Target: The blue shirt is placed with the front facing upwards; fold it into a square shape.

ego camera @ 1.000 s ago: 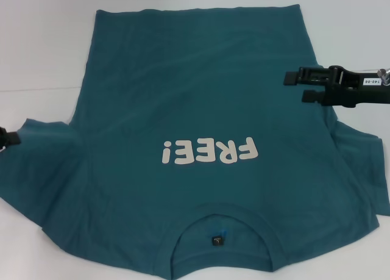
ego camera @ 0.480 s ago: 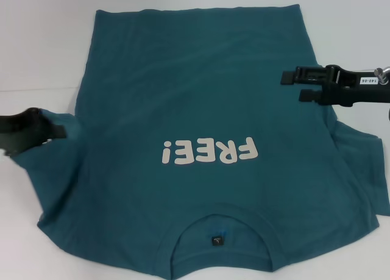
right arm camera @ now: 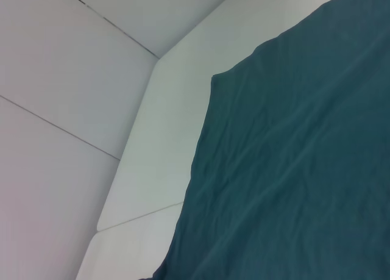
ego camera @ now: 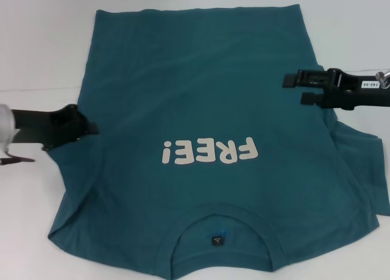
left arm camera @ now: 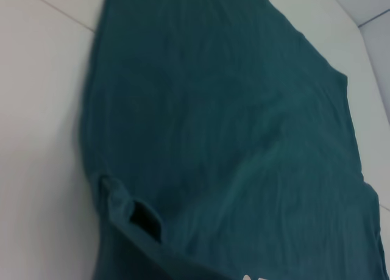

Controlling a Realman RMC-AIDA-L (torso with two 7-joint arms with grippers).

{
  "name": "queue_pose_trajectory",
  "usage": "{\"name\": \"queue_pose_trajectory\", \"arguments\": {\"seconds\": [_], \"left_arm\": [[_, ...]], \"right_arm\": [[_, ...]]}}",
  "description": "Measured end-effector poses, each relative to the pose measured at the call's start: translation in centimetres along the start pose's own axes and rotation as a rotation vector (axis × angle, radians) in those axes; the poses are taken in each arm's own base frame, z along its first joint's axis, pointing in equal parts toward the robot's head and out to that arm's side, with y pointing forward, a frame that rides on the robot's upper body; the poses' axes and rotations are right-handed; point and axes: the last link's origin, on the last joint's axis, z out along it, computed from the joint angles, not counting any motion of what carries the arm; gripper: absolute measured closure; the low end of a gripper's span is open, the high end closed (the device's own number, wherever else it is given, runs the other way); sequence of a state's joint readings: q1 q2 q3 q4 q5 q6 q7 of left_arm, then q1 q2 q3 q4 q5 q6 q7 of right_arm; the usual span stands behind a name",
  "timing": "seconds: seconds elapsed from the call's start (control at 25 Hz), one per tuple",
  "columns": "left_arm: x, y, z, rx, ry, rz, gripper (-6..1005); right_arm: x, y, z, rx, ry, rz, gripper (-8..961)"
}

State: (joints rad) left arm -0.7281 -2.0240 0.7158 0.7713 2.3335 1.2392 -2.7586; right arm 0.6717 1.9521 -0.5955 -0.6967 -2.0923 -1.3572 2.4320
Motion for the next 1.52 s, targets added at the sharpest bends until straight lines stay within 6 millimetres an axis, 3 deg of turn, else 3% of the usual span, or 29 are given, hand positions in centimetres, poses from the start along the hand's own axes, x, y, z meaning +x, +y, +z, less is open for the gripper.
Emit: {"name": "queue_pose_trajectory", "arguments": {"seconds": [0.36,1.52], "left_arm": [[-0.4,0.8,2.8,0.069,-0.042,0.050,997],[-0.5,4.2,4.9,0.166,-0.136,0.315,984]], "right_arm": [[0.1,-0.2,-0.1,-0.002,-0.008,0.008,58],[0.4,-1.0,-0.3,0.012,-0.026,0.015,57]]}}
